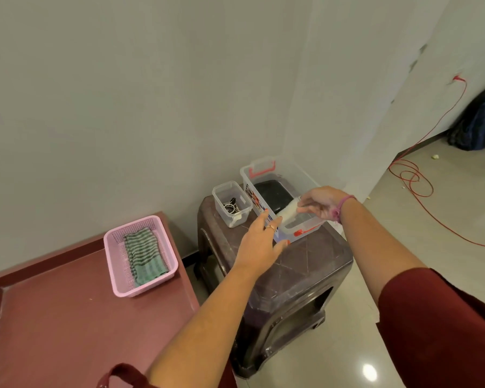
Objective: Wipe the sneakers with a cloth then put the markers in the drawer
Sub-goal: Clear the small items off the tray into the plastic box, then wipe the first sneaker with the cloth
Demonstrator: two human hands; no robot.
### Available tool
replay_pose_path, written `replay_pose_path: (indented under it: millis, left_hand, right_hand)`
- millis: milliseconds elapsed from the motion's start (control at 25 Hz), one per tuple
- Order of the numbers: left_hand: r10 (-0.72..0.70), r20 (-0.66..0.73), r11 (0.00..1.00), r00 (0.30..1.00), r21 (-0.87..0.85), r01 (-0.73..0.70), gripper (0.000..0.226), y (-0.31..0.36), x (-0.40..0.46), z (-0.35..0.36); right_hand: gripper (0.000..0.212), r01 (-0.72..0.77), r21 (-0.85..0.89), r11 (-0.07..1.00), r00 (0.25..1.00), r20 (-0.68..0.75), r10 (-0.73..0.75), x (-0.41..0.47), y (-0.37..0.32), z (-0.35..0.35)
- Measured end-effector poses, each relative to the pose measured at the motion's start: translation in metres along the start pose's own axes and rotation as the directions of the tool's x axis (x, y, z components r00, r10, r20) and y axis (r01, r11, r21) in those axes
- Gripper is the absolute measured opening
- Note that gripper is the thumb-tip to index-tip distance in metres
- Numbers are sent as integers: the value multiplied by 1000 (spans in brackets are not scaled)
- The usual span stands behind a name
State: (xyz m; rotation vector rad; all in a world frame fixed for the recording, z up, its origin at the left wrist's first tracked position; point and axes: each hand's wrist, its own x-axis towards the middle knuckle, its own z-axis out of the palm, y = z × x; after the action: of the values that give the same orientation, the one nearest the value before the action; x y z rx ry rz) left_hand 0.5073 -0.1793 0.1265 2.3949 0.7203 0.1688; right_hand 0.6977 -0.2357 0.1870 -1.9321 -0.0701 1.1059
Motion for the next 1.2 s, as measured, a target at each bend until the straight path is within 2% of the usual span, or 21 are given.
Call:
replay_pose_path:
  millis: [80,160,240,280,400,520,600,680,800,880,960,1080,1200]
  left_hand:
    - [8,-27,1000,1000,-3,-8,59,-3,2,5]
    - [6,-87,1000,996,-2,-7,55,-4,3,8]
    - [-4,-129,1000,992,-12,2,51,-3,3,10]
    - [-15,-134,1000,991,-22,12,51,-2,3,11]
    - [-40,-124,999,991,-26,37,51,1,3,12]
    - [-51,-116,999,992,-18,49,51,3,3,9]
    - [-57,-102,998,993,-26,54,52,3,3,9]
    - [-55,-86,998,995,-35,52,52,4,2,7]
    - [-49,-57,997,997,-64,45,53,4,0,4]
    - [-39,-57,998,998,-53,36,53,3,-3,0]
    - [-46,-85,997,995,-61,41,52,-1,-10,-5]
    - [-88,-134,992,987,-107,74,44,-10,-31,-16]
    - [-112,-180,984,977,-157,84,35,-25,-58,-33]
  right_hand:
    - [18,-37,-86,996,999,6,38,10,2,3]
    - [13,-14,-369,929,1000,-17,8,17,0,8]
    - [17,38,-735,677,997,-15,-72,20,-4,13]
    - [20,37,-821,569,997,-12,-83,18,-5,17]
    - [23,28,-935,354,997,0,-77,17,-5,25]
    - [2,10,-955,296,999,-2,-40,21,-7,29]
    - [7,24,-954,300,999,10,-47,24,-7,27]
    - [10,45,-934,355,996,15,-85,23,-7,22]
    - [21,43,-827,561,990,-38,-134,13,-14,9]
    - [18,75,-675,734,979,-91,-183,9,-17,-1]
    - [14,130,-518,845,967,-123,-224,1,-16,-6]
    - [7,208,-386,899,951,-134,-278,-15,-12,2]
    - [9,284,-252,925,947,-75,-312,-43,-11,29]
